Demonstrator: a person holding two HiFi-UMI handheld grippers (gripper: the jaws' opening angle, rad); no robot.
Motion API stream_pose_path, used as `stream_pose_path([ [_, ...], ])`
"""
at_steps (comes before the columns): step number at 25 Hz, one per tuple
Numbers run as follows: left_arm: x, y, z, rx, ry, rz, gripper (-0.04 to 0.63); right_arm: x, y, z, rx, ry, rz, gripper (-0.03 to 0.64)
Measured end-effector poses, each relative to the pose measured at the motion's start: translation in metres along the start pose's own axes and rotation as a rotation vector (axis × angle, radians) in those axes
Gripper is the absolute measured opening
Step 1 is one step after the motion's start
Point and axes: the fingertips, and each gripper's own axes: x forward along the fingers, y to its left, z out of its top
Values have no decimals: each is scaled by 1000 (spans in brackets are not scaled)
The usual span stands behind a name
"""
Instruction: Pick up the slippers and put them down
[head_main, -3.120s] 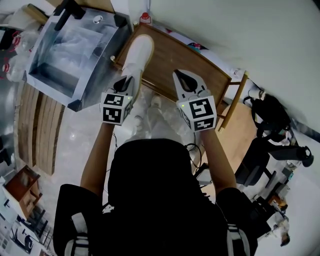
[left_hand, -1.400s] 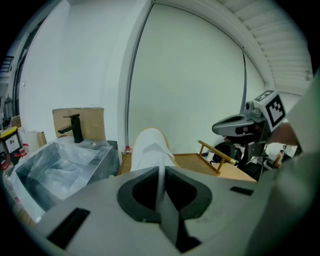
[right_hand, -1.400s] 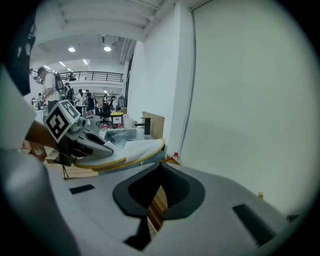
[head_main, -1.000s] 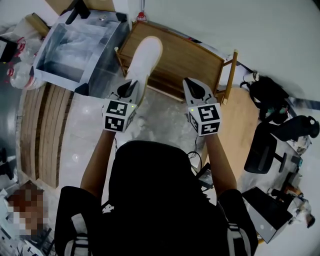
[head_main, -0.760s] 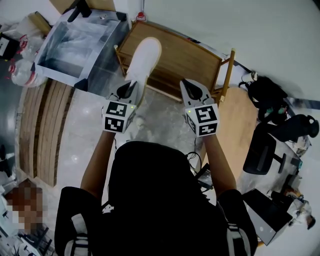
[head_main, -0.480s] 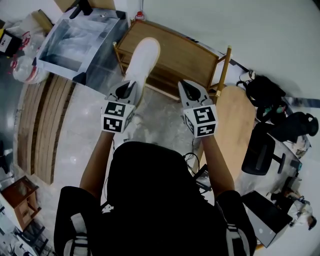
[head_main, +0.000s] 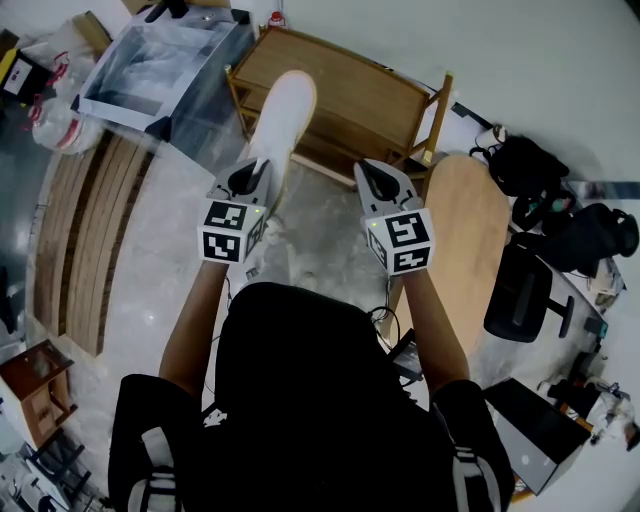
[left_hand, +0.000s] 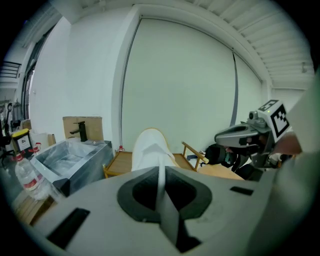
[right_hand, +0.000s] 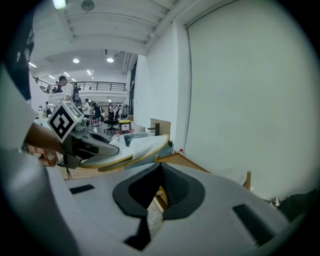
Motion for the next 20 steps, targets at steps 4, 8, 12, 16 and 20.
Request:
stream_pose_path([
  [4, -21, -19, -12, -1, 0, 26, 21, -29, 10, -11, 1, -5, 3, 0],
  [8, -39, -40, -27, 19, 20, 40, 21, -50, 17, -24, 1, -6, 12, 0],
  [12, -55, -49, -45, 20, 39, 61, 21, -62, 29, -39, 6, 7, 33, 0],
  [16, -72, -49, -61, 9, 59, 78, 21, -67, 45, -48, 10, 16, 55, 0],
  [20, -82, -47, -74, -1, 74, 85, 21, -70, 56, -57, 11, 33, 64, 0],
])
